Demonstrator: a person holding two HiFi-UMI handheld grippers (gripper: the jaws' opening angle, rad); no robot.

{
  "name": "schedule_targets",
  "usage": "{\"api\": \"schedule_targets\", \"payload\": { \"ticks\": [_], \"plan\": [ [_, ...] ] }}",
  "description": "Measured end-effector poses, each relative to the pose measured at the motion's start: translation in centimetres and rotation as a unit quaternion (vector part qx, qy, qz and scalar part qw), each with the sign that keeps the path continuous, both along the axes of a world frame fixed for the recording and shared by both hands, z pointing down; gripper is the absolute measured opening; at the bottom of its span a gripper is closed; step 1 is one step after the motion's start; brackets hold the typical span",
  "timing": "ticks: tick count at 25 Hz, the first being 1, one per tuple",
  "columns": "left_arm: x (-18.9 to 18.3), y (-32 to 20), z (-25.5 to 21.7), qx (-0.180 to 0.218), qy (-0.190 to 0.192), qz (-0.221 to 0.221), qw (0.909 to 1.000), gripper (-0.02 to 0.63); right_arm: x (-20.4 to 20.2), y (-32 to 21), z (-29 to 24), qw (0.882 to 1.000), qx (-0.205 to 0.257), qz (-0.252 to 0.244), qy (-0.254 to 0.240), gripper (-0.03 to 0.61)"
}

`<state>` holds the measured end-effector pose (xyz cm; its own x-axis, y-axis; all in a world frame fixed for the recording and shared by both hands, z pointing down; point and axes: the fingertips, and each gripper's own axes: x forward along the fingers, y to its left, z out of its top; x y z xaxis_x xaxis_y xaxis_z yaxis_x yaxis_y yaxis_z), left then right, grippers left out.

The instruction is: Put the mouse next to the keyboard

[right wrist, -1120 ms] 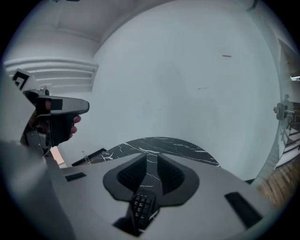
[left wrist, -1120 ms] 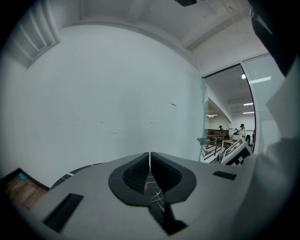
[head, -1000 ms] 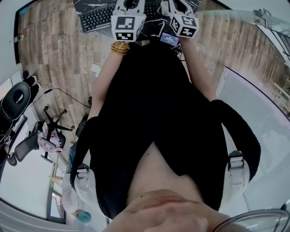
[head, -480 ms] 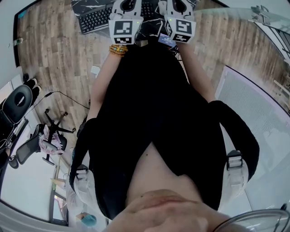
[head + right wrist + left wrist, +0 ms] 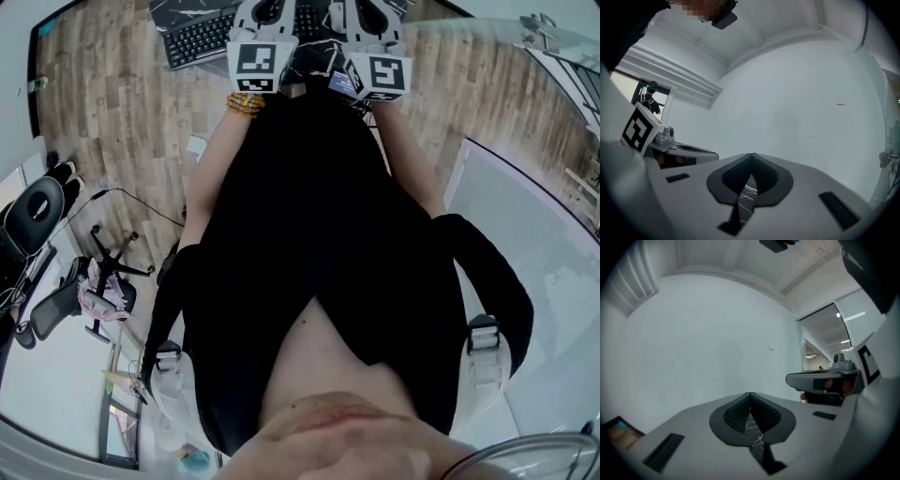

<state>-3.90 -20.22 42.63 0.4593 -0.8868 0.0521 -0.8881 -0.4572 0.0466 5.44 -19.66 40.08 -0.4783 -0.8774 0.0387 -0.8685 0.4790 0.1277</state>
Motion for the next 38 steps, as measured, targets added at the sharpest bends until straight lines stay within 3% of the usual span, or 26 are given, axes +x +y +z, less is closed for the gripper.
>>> {"api": "schedule_targets", "payload": {
  "ticks": [7, 21, 38],
  "plan": [
    [0.6, 0.3, -0.6, 0.02, -0.007, 0.005, 0.9998, 0.014, 0.5, 0.6, -1.9, 0.999, 0.041, -0.003, -0.007, 0.028],
    [1.7, 0.7, -1.3, 0.047, -0.006, 0.014, 0.9988, 0.014, 2.8, 0.8, -0.4, 0.999, 0.028, 0.027, -0.013, 0.028],
    [1.1, 0.6, -1.0, 0.041, -0.008, 0.008, 0.9991, 0.014, 2.6, 0.6, 1.3, 0.999, 0.016, 0.032, 0.012, 0.028]
  ]
}}
